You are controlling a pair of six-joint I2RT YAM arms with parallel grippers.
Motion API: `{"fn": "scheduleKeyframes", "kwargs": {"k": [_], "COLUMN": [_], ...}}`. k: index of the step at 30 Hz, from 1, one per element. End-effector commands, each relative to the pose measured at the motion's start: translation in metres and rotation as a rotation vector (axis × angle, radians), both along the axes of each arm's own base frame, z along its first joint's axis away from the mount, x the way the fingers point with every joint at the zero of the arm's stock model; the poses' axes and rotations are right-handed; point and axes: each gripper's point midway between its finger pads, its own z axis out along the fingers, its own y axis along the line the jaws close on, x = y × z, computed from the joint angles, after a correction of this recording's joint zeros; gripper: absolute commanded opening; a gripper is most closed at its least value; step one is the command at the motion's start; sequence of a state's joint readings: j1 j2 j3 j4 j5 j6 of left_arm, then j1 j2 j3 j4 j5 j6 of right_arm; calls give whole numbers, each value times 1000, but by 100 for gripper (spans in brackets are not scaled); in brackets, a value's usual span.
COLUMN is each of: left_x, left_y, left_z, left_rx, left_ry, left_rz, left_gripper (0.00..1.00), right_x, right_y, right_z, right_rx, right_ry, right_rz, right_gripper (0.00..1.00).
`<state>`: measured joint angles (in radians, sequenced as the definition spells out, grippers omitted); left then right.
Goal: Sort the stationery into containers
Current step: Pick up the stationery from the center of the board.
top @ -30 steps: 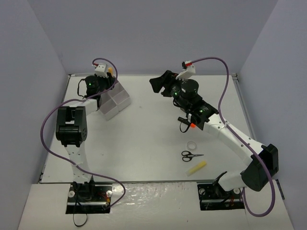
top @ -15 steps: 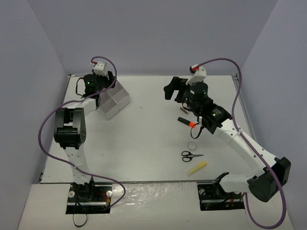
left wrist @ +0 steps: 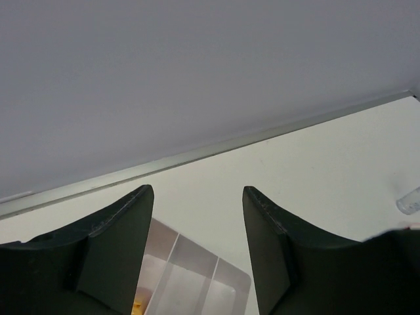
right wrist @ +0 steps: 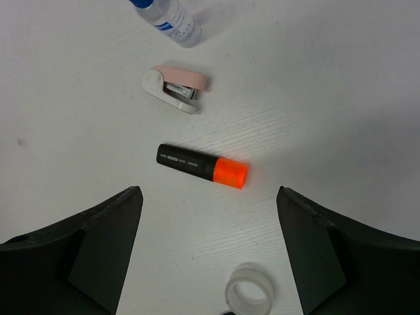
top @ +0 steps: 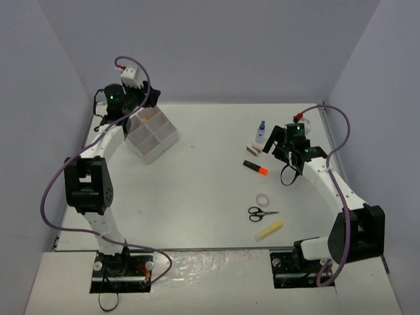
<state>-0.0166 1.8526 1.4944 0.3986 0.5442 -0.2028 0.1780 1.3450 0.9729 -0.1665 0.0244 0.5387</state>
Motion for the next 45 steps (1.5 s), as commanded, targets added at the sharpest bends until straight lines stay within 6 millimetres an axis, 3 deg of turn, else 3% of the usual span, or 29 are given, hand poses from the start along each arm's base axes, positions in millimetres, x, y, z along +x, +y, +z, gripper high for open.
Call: {"fn": "scheduleKeyframes", "kwargs": {"k": [1,7,10,14,18,21,27,33,40,45], "left_x": [-34,-59,-64,-68,-68,-72,-78,-79,-79,-81], "left_y": [-18,-33,-30,-29,-28,-26,-21,-21,-21,-20], "left_z": [64,57,55,53,50,51,46,44,43,42], "left_rx": [-19,54,70,83,85,96,158,150,149,155], "left_ry": [-46,7,15,19,31,29,28,39,44,44], "left_rz": [-112,-194,-186,-185,-177,-170,-161,-161,-156,-159], "left_gripper": [53,53,53,53,53,53,54,54,54,54], "right_x": [11,13,18,31,38,40,17,8,3,2], "right_y": [12,3,2,1,-3,-9,-15,13,19,24], "right_z": [10,-26,-29,-16,-22,-40,-92,-110,-124,-133], "right_rx": [22,14,-54,-193,-285,-388,-574,-669,-633,-589], "right_ry": [-8,88,94,101,141,178,352,384,407,420], "right_rz": [79,61,148,354,479,603,831,1006,1040,1057], "right_gripper": [83,80,80,82,83,82,79,79,79,69]}}
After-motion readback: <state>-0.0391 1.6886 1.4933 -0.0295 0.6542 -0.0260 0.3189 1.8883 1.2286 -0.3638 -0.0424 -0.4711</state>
